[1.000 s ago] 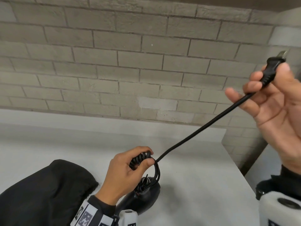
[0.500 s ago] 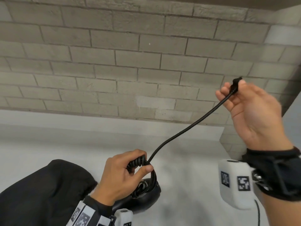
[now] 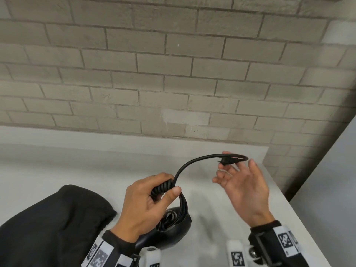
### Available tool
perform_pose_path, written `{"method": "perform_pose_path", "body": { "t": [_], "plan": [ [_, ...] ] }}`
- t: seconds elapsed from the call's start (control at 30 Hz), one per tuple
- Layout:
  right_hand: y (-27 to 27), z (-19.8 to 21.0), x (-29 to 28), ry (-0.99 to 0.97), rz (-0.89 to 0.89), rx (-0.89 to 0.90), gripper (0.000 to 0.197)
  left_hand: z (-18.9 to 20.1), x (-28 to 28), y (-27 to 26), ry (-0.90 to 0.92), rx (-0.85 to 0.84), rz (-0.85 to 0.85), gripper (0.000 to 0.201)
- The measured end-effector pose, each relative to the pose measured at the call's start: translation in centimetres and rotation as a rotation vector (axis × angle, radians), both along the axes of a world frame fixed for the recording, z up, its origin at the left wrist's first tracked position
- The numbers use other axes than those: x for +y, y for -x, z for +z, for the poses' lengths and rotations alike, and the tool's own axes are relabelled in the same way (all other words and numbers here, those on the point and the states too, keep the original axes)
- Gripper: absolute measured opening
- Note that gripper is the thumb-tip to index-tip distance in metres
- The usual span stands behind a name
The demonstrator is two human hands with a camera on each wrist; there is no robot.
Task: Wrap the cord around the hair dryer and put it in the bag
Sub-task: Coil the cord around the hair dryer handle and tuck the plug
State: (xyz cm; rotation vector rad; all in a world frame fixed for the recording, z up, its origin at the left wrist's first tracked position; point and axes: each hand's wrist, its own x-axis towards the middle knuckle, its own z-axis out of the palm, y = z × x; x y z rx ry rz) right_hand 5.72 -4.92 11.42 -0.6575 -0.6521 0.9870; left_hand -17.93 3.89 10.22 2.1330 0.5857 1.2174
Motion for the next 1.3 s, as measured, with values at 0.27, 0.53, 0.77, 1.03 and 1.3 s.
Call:
{"method": "perform_pose_path", "body": {
  "t": [0.27,0.53,0.77,1.03,1.3],
  "plan": [
    [5.6,-1.6,0.1,0.308,-0.123,-0.327,0.034,-0.2,-0.2,-0.5,0.031,0.0,-0.02,0.032],
    [8.5,-1.8,-0.8,0.311,0.038,-0.298,0.02,-0.1,-0.2,-0.7,0.08,-0.049,-0.062,0.029],
    [9.6,-1.1,-1.6,0.286,0.255,-0.014,0.031,0.1,-0.6,-1.0,0.234,-0.162,-0.18,0.025],
    [9.7,-1.0,-1.3,0.319,0.283,0.033,0.041,0.0,-0.7,-1.5,0.373,-0.237,-0.294,0.022],
    [10.1,-0.6,-1.6,0.356,0.191,-0.044,0.034,-0.3,-0.9,-2.0,0.387,-0.227,-0.216,0.026]
  ]
}}
